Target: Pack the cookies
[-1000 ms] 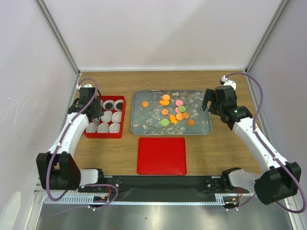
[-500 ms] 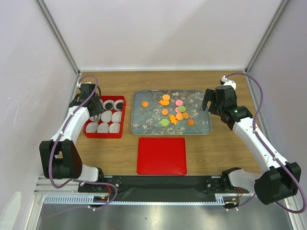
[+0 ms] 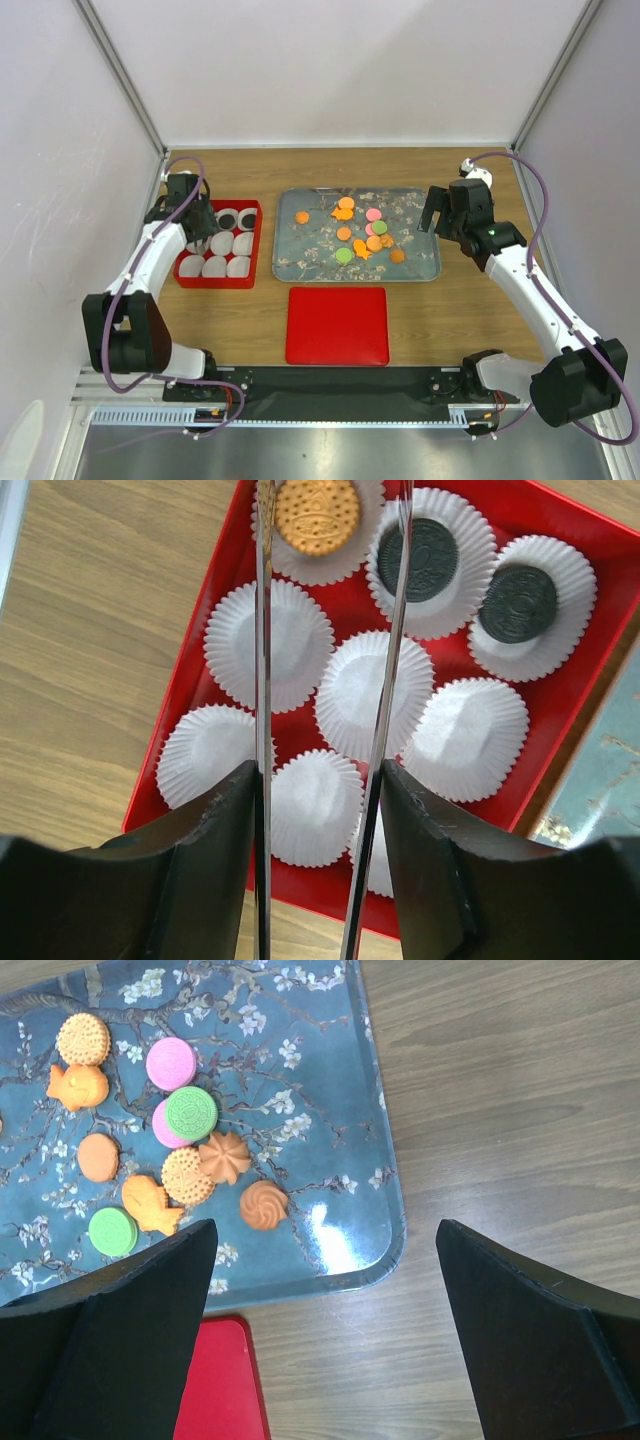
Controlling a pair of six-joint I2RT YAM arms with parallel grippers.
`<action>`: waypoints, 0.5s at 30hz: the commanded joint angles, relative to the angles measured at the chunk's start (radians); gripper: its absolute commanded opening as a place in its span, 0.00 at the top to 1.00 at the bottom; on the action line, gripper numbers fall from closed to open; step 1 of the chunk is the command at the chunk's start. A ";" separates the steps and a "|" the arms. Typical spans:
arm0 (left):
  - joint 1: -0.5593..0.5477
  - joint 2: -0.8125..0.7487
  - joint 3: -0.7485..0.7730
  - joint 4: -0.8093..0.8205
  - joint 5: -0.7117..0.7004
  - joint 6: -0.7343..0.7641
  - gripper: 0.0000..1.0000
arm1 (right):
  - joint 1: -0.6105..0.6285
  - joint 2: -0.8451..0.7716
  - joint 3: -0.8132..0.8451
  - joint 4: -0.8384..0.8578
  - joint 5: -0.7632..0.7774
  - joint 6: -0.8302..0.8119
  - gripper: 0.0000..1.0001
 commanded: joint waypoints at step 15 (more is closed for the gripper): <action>-0.333 -0.239 0.011 -0.019 -0.001 -0.009 0.45 | -0.004 0.003 0.010 0.019 0.014 -0.017 0.02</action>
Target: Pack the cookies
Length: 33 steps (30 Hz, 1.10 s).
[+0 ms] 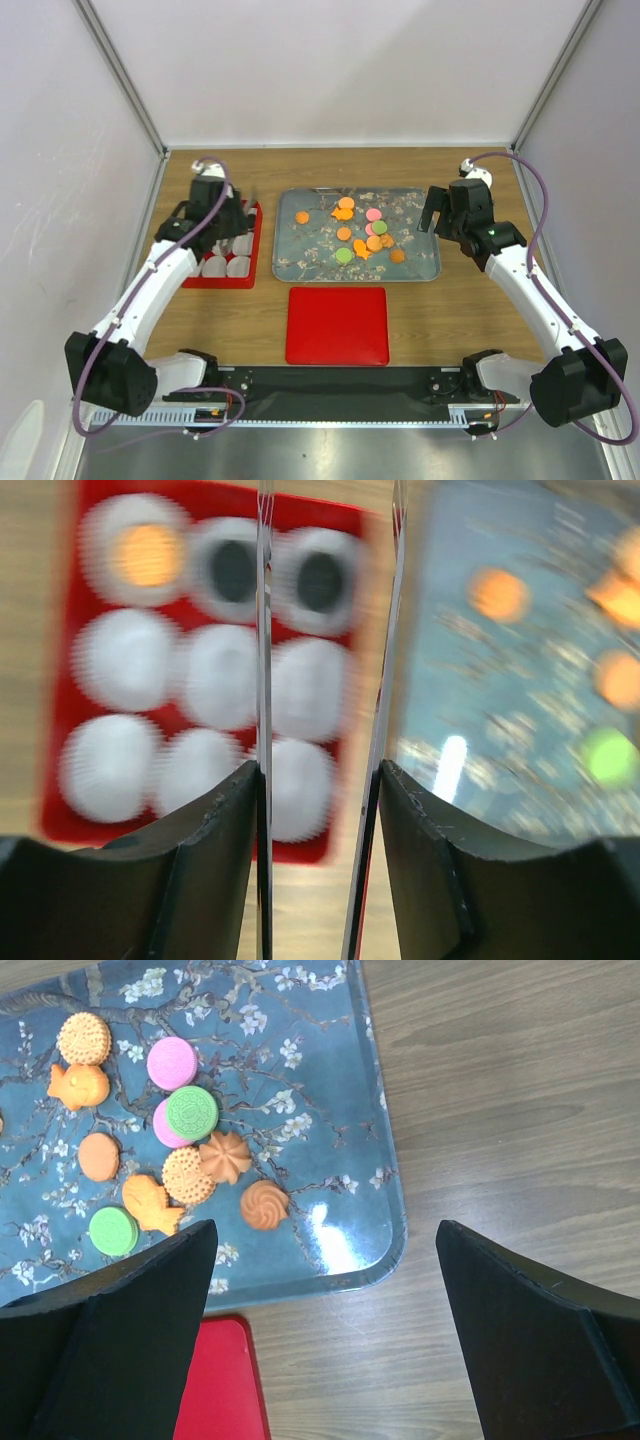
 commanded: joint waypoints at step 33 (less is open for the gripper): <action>-0.729 0.138 -0.106 0.111 -0.063 -0.071 0.44 | -0.002 0.021 0.022 0.001 0.057 -0.019 0.03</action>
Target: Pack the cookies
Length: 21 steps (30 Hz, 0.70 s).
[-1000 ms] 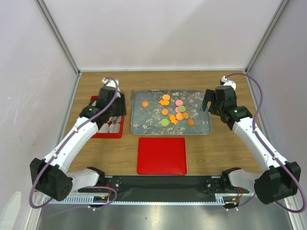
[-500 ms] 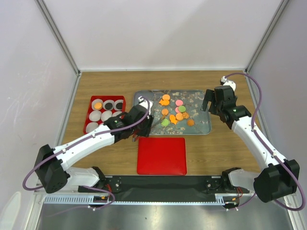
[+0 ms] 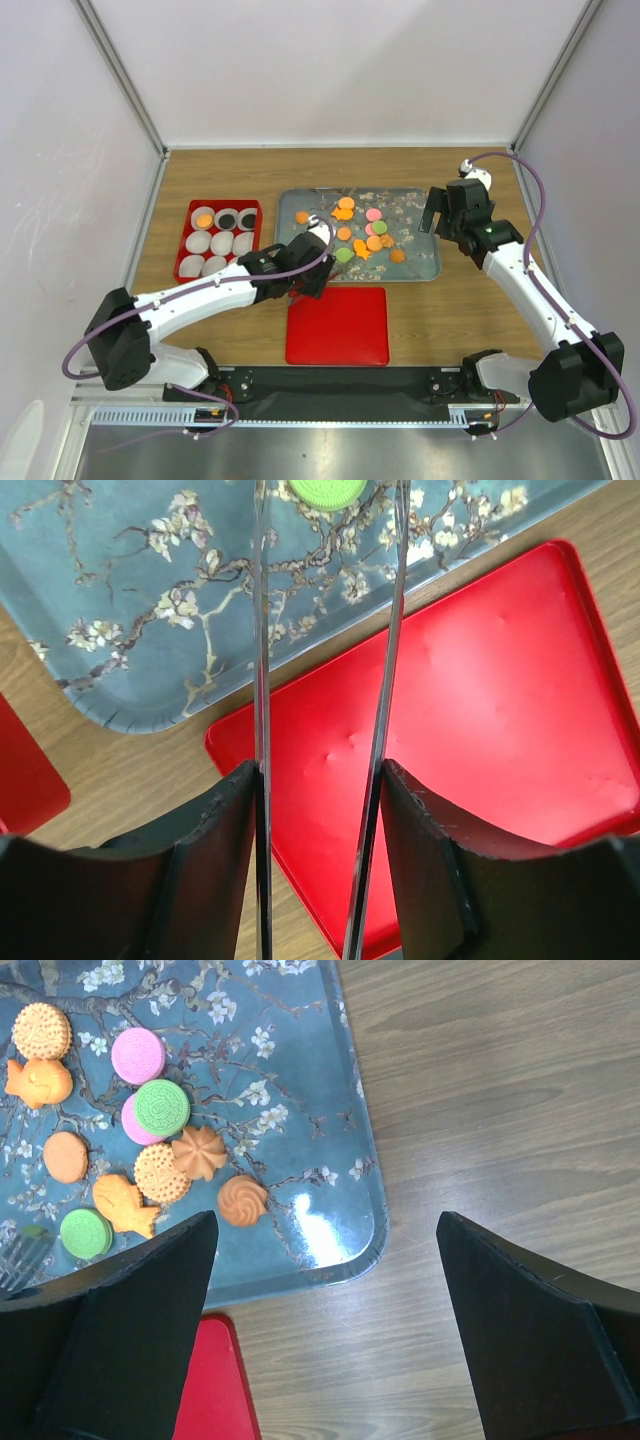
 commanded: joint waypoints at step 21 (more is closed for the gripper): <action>-0.024 0.120 0.050 0.061 -0.054 -0.019 0.53 | -0.004 -0.010 0.020 0.011 -0.009 -0.019 0.03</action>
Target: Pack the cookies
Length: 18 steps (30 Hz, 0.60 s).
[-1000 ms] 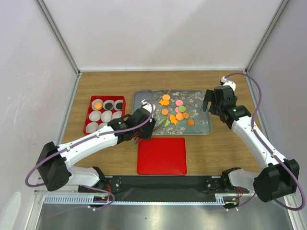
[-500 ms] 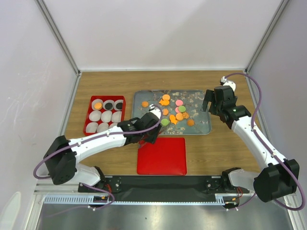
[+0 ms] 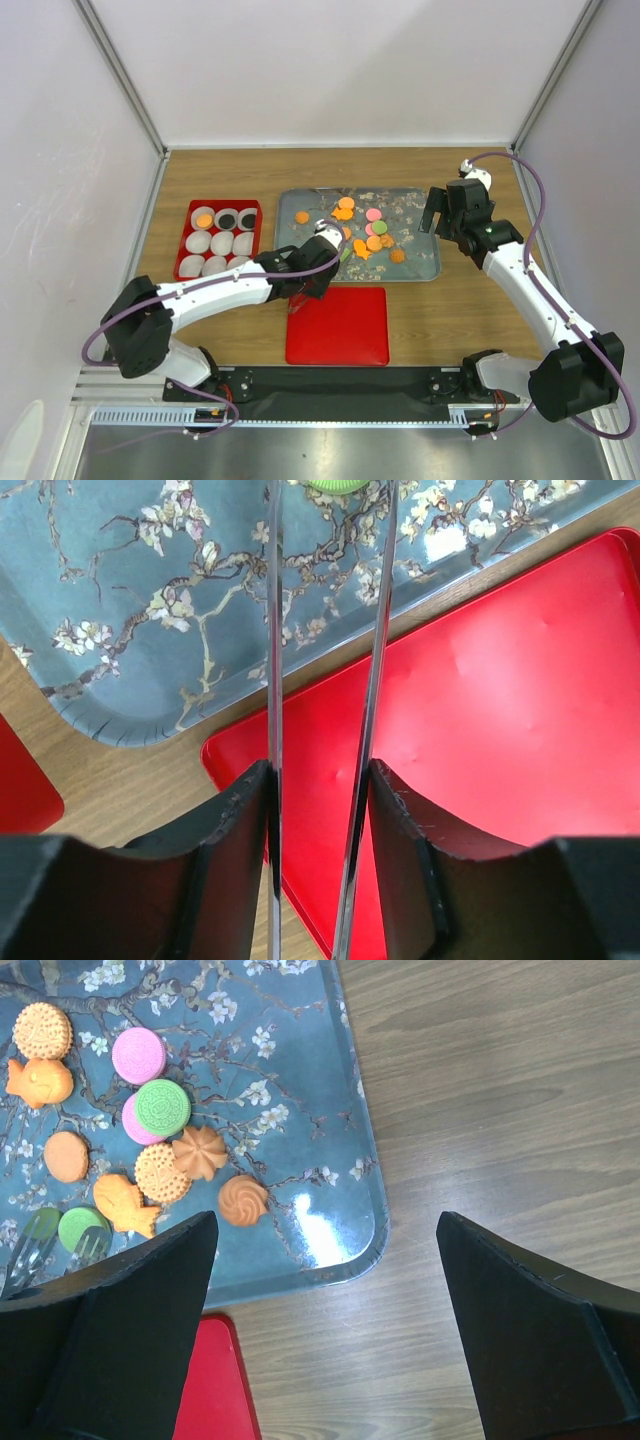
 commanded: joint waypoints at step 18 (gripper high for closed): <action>0.020 -0.107 0.153 -0.092 -0.072 0.017 0.57 | -0.004 -0.016 0.019 0.009 -0.013 -0.019 0.02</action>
